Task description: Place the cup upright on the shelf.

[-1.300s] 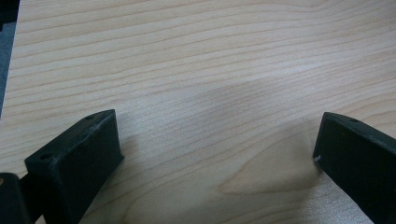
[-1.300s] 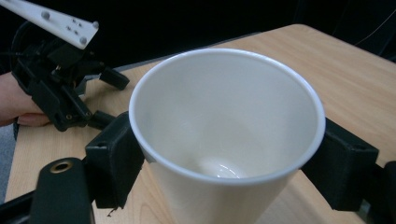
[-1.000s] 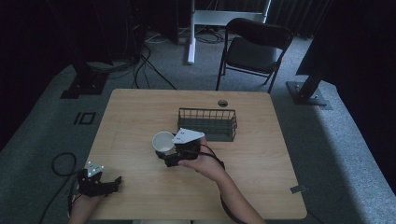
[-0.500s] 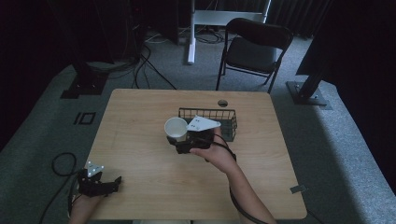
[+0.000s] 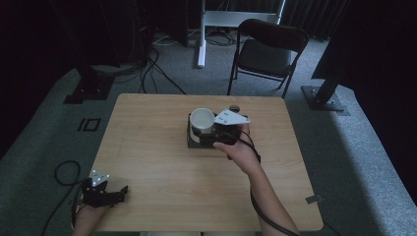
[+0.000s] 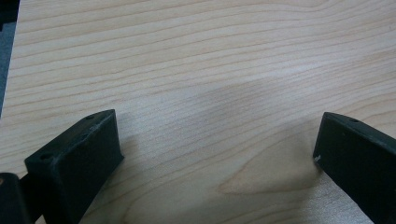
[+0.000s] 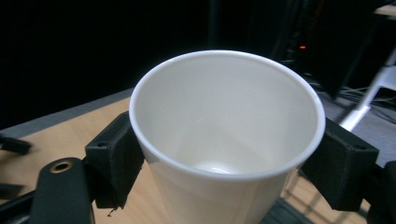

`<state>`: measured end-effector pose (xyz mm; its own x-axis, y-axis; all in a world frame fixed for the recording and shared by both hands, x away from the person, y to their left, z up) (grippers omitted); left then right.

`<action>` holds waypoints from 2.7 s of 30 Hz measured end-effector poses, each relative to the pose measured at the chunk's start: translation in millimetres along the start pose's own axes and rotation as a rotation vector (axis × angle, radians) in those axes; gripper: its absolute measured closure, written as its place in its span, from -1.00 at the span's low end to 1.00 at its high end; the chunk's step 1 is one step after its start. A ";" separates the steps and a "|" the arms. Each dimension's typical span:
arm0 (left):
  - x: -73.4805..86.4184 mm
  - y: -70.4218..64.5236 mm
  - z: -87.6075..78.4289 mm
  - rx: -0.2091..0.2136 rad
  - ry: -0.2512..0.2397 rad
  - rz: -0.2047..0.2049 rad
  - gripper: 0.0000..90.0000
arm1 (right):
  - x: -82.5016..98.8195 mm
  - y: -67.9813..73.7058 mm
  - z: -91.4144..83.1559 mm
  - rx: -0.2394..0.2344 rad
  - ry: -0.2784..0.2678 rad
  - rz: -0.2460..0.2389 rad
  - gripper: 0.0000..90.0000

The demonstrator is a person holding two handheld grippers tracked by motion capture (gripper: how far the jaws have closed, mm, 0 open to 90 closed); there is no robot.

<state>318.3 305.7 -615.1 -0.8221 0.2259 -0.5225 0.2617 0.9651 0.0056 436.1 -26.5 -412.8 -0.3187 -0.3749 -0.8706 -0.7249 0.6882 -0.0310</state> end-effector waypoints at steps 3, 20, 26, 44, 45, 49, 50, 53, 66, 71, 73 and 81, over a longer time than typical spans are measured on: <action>0.0 0.0 0.0 0.000 0.000 0.000 -0.98 | -0.4 -13.1 -2.1 0.047 0.001 0.020 -0.56; 0.1 0.0 0.0 0.000 0.000 0.000 -0.98 | 12.5 -81.5 1.3 0.234 0.040 0.110 -0.56; 0.0 0.0 0.1 0.000 -0.001 0.000 -0.98 | 23.0 -99.2 5.7 0.260 0.060 0.149 -0.56; 0.0 0.0 0.1 0.000 -0.001 0.000 -0.98 | 63.3 -117.3 27.9 0.264 0.140 0.232 -0.56; 0.0 0.0 0.1 0.000 -0.001 0.000 -0.98 | 64.9 -117.9 28.8 0.263 0.143 0.238 -0.56; 0.1 0.0 0.0 0.000 0.000 0.000 -0.98 | 71.6 -118.7 32.8 0.260 0.159 0.244 -0.56; 0.0 0.0 0.1 0.000 -0.001 0.000 -0.98 | 73.3 -118.9 33.7 0.260 0.164 0.243 -0.56; 0.0 0.0 0.1 0.000 -0.001 0.000 -0.98 | 77.9 -120.6 35.4 0.268 0.177 0.240 -0.56; 0.1 0.0 0.0 0.000 0.000 0.000 -0.98 | 87.9 -121.3 38.7 0.265 0.184 0.236 -0.56; 0.0 0.0 0.1 0.000 -0.001 0.000 -0.98 | 88.6 -120.8 38.6 0.271 0.182 0.220 -0.56; 0.1 0.0 0.0 0.000 0.000 0.000 -0.98 | 88.8 -120.7 38.5 0.272 0.177 0.221 -0.56; 0.0 -0.1 0.1 0.000 -0.001 0.000 -0.98 | 88.1 -122.1 37.5 0.269 0.177 0.198 -0.59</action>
<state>318.3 305.7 -615.2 -0.8217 0.2254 -0.5234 0.2614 0.9652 0.0054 519.5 -120.3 -504.1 -0.5541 -0.3036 -0.7751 -0.4600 0.8877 -0.0188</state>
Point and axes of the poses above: each handheld gripper's, and its own axes: z roughly forward along the jaws, x roughly out of its underside, y roughly to its left, the point moved 9 cm from there along z, roughly forward along the jaws, and after that the axes turned 12 degrees about y, right-handed, at the moved point
